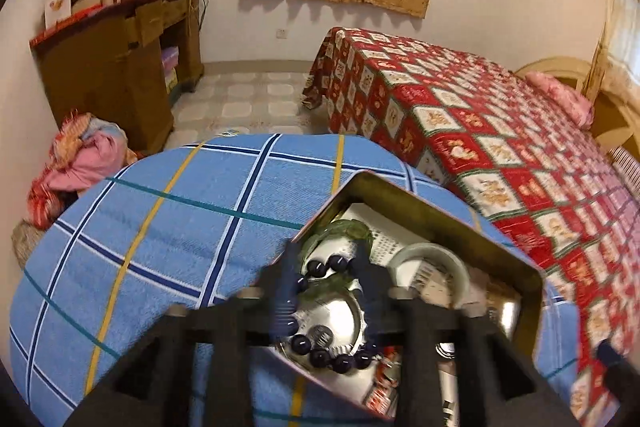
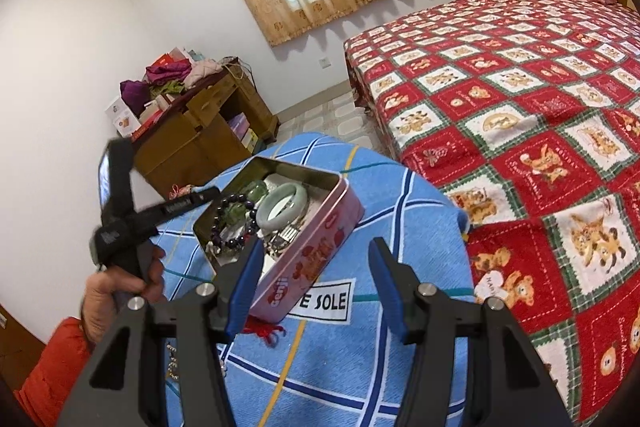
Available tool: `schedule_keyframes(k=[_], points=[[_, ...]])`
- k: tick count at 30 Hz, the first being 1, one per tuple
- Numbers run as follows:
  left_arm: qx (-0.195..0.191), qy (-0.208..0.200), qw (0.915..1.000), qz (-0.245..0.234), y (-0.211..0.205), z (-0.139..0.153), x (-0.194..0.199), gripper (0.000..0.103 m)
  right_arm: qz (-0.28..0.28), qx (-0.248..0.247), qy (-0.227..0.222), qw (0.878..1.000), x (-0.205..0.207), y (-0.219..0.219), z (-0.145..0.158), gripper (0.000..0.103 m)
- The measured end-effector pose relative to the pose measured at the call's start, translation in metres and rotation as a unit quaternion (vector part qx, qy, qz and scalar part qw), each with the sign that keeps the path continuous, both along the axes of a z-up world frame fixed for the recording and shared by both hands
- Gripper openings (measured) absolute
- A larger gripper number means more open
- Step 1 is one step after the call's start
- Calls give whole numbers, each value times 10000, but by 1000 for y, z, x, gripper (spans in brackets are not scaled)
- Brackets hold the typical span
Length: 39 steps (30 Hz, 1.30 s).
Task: Organize jewelry
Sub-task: 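Carry the black bead bracelet into the tin and open the left gripper, then grasp the pearl necklace with the right gripper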
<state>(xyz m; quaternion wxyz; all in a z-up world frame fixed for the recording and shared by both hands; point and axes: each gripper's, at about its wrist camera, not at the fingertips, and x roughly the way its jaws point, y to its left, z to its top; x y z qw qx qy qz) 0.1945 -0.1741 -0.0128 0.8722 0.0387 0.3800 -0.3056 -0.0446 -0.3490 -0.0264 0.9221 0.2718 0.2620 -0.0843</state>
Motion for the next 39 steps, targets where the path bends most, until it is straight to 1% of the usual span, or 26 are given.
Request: schedule_keyframes(k=[1,2,4,5,9,11,13,17,20,23,26,29,31,32,33,34,35,36,39], points=[[-66,-60,10000,20,2,3,-2,66,13,3,13,10000,0,2,0,58],[-150,-262,9995,82,9,11,-8,70,17,-3,28,10000,0,4,-1,58],[-80,-535,9985,85,16,22,-18,71,52,-23,58,10000,1,8,-1,58],[-12,-568,9984,56,19,25,-21,71,70,-26,69,9999,1,10,-1,58],[114,-581,9982,-4,42,32,-35,71,227,-30,136,9996,1,21,-2,58],[127,-551,9984,-26,60,32,-45,71,407,-16,183,9990,1,29,-3,58],[37,-519,9986,5,78,30,-54,71,650,15,237,9976,1,40,-6,58],[-275,-409,9986,192,124,25,-79,71,1241,-38,428,9913,4,69,-14,58],[-410,-351,9977,417,149,18,-95,71,1750,-66,658,9823,12,95,-25,58],[-502,-199,9968,593,166,9,-108,71,2093,-70,901,9737,19,118,-38,58],[-532,-76,9964,652,180,0,-119,71,2224,-173,1147,9680,28,134,-49,58],[-498,-31,9962,709,188,-6,-124,71,2331,-397,1327,9625,37,147,-57,58],[-528,2,9957,760,194,-8,-127,71,2301,-591,1345,9620,41,154,-58,57],[-547,10,9955,776,197,-8,-127,71,2317,-672,1373,9607,43,156,-57,54],[-571,17,9952,797,200,-9,-127,71,2351,-723,1396,9592,45,159,-58,45],[-589,16,9949,815,202,-9,-128,71,2369,-812,1412,9578,46,161,-58,33],[-615,11,9945,846,204,-9,-128,71,2386,-859,1443,9565,46,163,-58,25],[-640,9,9942,866,205,-9,-127,71,2449,-811,1444,9553,46,163,-58,8],[-730,28,9933,896,209,-9,-126,71,2475,-609,1267,9586,37,159,-56,7]])
